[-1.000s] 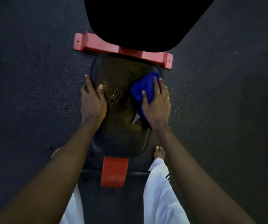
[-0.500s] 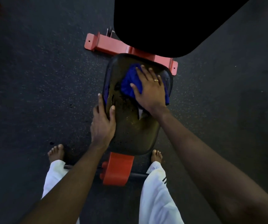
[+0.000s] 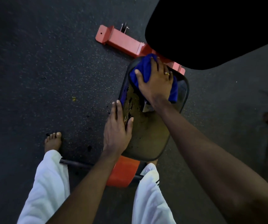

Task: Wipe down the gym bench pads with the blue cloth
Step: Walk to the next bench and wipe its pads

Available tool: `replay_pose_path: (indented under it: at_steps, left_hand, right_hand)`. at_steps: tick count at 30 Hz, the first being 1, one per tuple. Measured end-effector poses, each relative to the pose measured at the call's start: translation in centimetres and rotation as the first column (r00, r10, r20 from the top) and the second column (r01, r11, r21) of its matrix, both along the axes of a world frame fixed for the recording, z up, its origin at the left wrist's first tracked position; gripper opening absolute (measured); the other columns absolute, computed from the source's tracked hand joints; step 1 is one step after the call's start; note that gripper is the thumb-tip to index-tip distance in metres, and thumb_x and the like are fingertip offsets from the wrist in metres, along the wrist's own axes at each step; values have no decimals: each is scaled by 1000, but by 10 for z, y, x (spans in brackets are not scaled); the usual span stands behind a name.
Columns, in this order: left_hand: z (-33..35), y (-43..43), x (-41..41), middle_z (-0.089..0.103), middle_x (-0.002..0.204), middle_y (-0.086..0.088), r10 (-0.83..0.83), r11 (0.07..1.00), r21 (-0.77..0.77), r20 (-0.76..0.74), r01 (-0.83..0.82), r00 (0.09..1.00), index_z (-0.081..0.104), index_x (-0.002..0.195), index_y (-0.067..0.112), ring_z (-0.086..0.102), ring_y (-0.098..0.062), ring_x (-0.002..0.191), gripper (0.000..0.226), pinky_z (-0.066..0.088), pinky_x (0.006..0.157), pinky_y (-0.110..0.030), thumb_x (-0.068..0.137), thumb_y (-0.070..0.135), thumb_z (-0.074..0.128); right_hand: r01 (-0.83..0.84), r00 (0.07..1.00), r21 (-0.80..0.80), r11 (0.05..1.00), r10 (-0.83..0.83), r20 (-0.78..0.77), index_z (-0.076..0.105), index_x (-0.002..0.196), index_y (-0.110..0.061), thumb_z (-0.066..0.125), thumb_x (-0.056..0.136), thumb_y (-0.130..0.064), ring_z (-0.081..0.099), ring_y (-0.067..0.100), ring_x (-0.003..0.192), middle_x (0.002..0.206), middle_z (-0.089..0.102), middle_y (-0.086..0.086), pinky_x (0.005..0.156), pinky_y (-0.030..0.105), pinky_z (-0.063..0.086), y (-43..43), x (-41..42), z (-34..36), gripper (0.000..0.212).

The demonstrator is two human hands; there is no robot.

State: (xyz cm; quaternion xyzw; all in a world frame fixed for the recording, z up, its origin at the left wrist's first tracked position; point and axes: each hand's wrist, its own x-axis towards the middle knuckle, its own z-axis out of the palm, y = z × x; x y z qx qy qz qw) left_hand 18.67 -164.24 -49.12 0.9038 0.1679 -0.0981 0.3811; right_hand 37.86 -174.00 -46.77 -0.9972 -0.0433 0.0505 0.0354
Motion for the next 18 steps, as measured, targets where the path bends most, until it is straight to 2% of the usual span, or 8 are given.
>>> replay_pose_path:
  at_steps: [2,6,8,10,12,15,18]
  left_hand:
    - [0,0,0,23,166,-16,2,1000,-10,2,-2,1000,9,164,13,38,-35,146,76,44,109,-49,106,53,37]
    - [-1,2,1,27,164,-15,6,1000,-28,27,-5,1000,12,164,13,42,-34,143,76,47,105,-46,104,53,41]
    - [-2,2,2,28,164,-15,3,999,-33,27,-2,1000,13,164,13,42,-34,143,77,48,104,-47,104,52,43]
    - [0,3,2,28,164,-15,3,999,-32,16,-2,1000,12,164,15,41,-34,144,78,48,104,-49,104,53,43]
    - [2,3,3,27,164,-14,-1,999,-35,-8,1,1000,9,165,18,42,-35,144,79,47,105,-51,103,54,43]
    - [2,3,5,27,164,-15,-1,999,-34,-14,0,1000,8,165,20,43,-35,143,80,48,104,-52,102,56,42]
    - [1,3,3,28,163,-14,7,999,-34,-10,-8,1000,9,164,19,43,-35,143,79,50,104,-53,103,55,42]
  right_hand:
    - [-58,998,-38,998,58,-8,37,153,-24,36,93,-73,38,28,143,158,39,4,117,54,30,13,8,0,78]
    - [-320,946,-36,947,318,-54,44,148,-31,41,95,-66,40,24,141,155,43,-2,119,51,27,18,25,3,64]
    - [-325,944,4,946,324,-58,42,150,-30,41,97,-63,40,23,142,156,42,-3,120,48,27,0,24,3,62]
    - [-193,981,43,980,194,-17,41,151,-26,42,100,-60,41,24,142,156,42,0,118,48,32,-33,8,0,61]
    - [22,999,110,994,-25,20,41,151,-22,44,101,-56,41,27,142,157,41,3,114,52,38,-73,-19,-1,60]
    - [297,955,225,928,-292,-58,35,154,-23,45,100,-56,38,27,145,162,33,2,112,57,41,-109,-60,0,64]
    - [405,913,253,878,-403,-62,35,154,-22,47,99,-57,38,29,145,163,32,3,114,55,39,-104,-58,-6,66]
